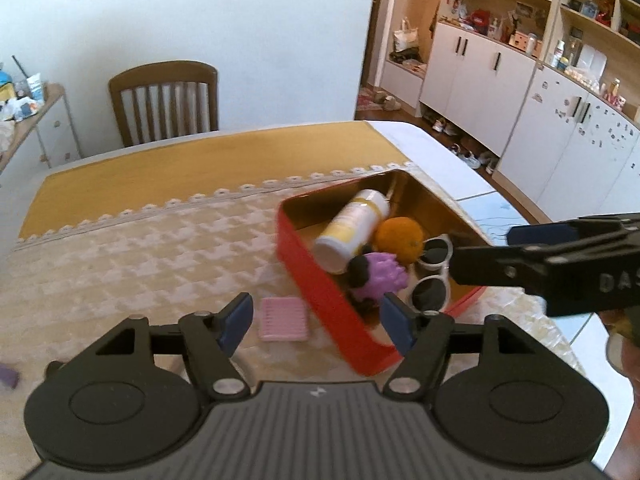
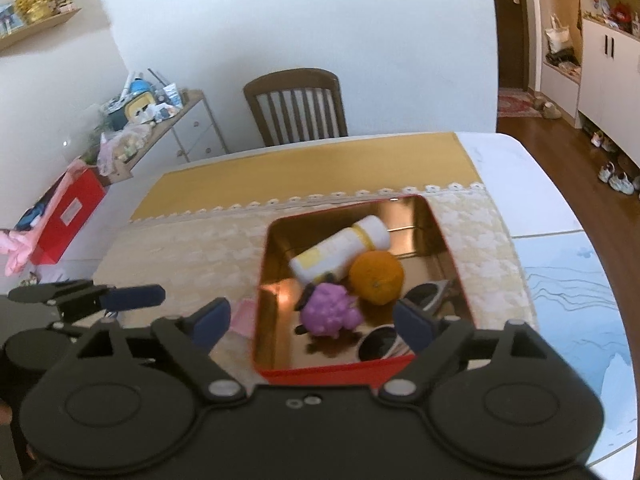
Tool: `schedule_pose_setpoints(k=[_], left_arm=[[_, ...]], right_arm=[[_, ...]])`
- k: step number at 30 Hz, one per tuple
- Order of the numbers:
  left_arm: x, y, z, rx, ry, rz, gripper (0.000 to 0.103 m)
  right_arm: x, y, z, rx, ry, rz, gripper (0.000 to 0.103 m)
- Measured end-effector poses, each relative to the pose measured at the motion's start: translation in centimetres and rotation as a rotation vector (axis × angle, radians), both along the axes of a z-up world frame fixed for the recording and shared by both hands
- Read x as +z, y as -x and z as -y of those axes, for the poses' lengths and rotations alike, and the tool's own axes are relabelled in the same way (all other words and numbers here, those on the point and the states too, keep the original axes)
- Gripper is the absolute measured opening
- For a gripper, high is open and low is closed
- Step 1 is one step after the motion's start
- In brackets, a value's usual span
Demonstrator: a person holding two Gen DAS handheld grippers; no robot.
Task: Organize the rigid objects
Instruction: 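Withdraw both tools from the tin back over the table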
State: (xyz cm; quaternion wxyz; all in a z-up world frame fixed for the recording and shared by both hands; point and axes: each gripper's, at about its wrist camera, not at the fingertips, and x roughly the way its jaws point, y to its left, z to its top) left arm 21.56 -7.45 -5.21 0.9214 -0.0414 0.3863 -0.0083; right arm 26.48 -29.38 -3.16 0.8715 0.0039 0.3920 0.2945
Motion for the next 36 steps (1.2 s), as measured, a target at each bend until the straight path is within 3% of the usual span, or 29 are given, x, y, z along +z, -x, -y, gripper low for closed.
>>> schedule_pose_setpoints(k=[5, 16, 27, 36], left_arm=[[-0.1, 1.5, -2.7, 0.040, -0.009, 0.012, 0.078], [-0.6, 4.3, -8.9, 0.106, -0.037, 0.046, 0.083], [-4.3, 5.5, -16.8, 0.228, -0.039, -0.040, 0.083], [-7.8, 5.7, -20.4, 0.290, 0.019, -0.121, 0.083]], right_arm=[[-0.1, 1.7, -2.0, 0.026, 0.006, 0.013, 0.101], [-1.2, 4.3, -7.0, 0.051, 0.035, -0.002, 0.103], [-3.5, 5.9, -12.1, 0.118, 0.096, -0.042, 0.100], [-5.6, 6.7, -16.1, 0.172, 0.180, -0.028, 0.095]])
